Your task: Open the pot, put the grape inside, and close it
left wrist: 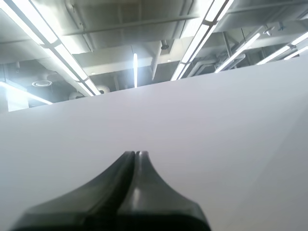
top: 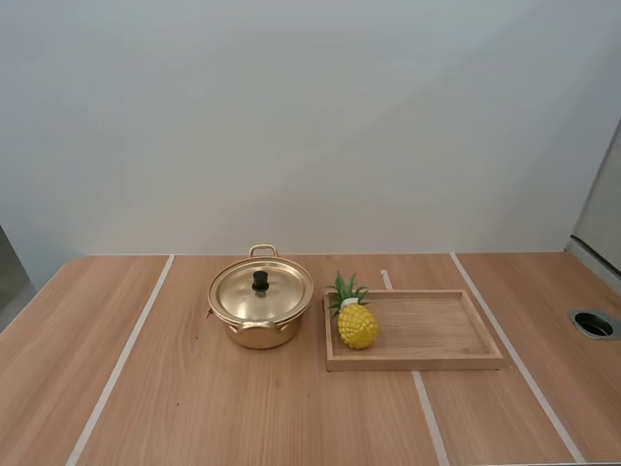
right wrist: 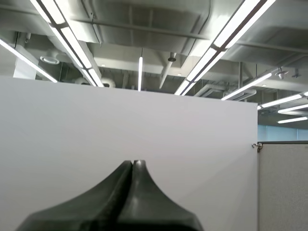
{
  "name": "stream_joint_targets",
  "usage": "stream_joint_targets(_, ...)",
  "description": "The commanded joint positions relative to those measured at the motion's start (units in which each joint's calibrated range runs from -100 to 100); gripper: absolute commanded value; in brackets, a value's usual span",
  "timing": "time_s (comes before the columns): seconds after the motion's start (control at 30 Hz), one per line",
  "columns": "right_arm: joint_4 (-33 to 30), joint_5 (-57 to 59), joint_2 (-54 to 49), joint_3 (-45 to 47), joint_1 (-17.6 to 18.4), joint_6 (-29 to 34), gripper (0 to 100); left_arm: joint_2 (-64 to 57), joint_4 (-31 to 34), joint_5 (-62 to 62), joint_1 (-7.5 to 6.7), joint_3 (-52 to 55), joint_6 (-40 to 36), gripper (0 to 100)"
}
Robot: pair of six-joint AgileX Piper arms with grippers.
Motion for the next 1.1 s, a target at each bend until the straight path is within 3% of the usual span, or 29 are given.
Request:
stream_joint_targets(0.0,0.08,-5.48,-11.81,12.34,-1.81,4.31,0,-14.41,3.22,-15.67,0.72,19.98,-7.62,0)
stream_joint_targets(0.23,-0.52,-12.23,-17.00,28.00,-2.18,4.84,0,-24.45,8.29,-28.77,1.59,36.88,-13.67,0)
stream_joint_targets(0.57,-3.10,-24.89,-17.00,44.29,-2.18,6.51,0,-24.45,10.96,-34.03,2.68,52.40,-17.95,0)
stream_joint_targets(0.9,-3.90,-41.40,-17.00,63.48,-2.18,6.51,0,-24.45,11.99,-51.80,3.34,72.45,-18.16,0)
stream_joint_targets(1.07,-3.36,-43.27,-17.00,71.78,-2.18,6.51,0,-24.45,12.11,-55.90,3.50,82.59,-18.88,0)
